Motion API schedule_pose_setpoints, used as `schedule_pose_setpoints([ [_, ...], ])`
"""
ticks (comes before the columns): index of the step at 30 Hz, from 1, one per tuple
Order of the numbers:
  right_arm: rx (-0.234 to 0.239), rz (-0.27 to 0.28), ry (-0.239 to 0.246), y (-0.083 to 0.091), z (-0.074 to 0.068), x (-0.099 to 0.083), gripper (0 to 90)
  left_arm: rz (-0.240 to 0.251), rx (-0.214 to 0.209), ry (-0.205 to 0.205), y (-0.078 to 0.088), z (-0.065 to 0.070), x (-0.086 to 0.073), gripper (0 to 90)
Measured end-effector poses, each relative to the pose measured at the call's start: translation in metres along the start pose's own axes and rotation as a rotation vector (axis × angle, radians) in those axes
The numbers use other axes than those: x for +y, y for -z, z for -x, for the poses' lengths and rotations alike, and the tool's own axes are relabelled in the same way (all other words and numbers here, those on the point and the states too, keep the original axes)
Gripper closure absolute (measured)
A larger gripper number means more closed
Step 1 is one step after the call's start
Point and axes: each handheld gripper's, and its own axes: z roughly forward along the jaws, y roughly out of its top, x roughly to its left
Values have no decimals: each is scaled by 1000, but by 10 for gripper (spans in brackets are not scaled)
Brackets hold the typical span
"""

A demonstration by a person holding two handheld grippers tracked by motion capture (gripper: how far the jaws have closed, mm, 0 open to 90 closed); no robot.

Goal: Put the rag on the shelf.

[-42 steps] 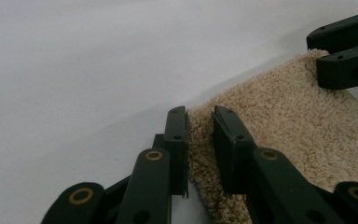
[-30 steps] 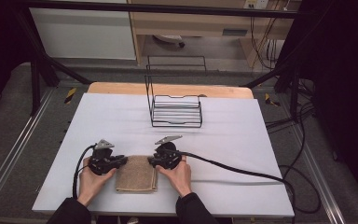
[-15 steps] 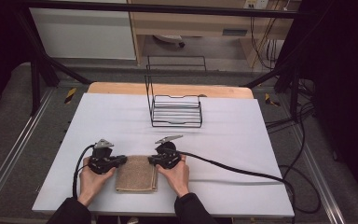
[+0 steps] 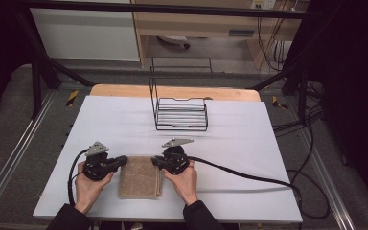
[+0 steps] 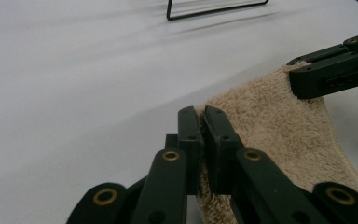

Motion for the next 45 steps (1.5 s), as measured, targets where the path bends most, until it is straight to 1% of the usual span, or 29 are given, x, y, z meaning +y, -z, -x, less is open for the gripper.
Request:
schedule_pose_setpoints([
  [2,4,17,9,4,-1,1,835,24,2,-5,5,3,2,855],
  [3,6,27,12,5,-2,2,835,24,2,-5,5,3,2,854],
  [4,6,36,15,7,-3,3,835,34,0,-13,8,4,3,854],
  [9,6,71,34,16,-5,6,835,71,-9,-18,14,7,6,854],
  [10,6,79,35,17,-6,7,835,71,-9,-18,14,7,6,854],
  [11,6,87,41,19,-6,7,835,81,-7,-19,15,8,7,854],
  [13,6,99,45,23,-8,9,835,99,-1,-39,20,13,10,854],
  [14,6,105,48,25,-8,10,835,99,-1,-39,20,13,10,854],
  [16,7,116,54,29,-9,11,835,116,1,-43,23,17,12,855],
  [27,1,156,94,48,-11,18,835,149,-3,-54,28,27,21,854],
  [28,1,156,94,48,-11,18,835,154,-2,-57,29,28,22,854],
  [35,-12,197,124,65,-11,25,835,187,-9,-78,31,36,35,854],
  [36,-12,197,124,65,-11,25,835,187,-9,-78,31,36,35,854],
  [37,-15,208,127,69,-11,27,836,192,-13,-79,31,36,37,854],
  [40,-24,222,135,75,-11,30,835,207,-17,-92,32,41,46,854],
  [42,-30,229,138,79,-10,33,835,210,-12,-98,32,42,48,854],
  [44,-36,237,141,83,-9,35,835,218,-22,-99,31,45,55,854],
  [45,-36,237,141,83,-9,35,835,218,-22,-99,31,45,55,854],
])
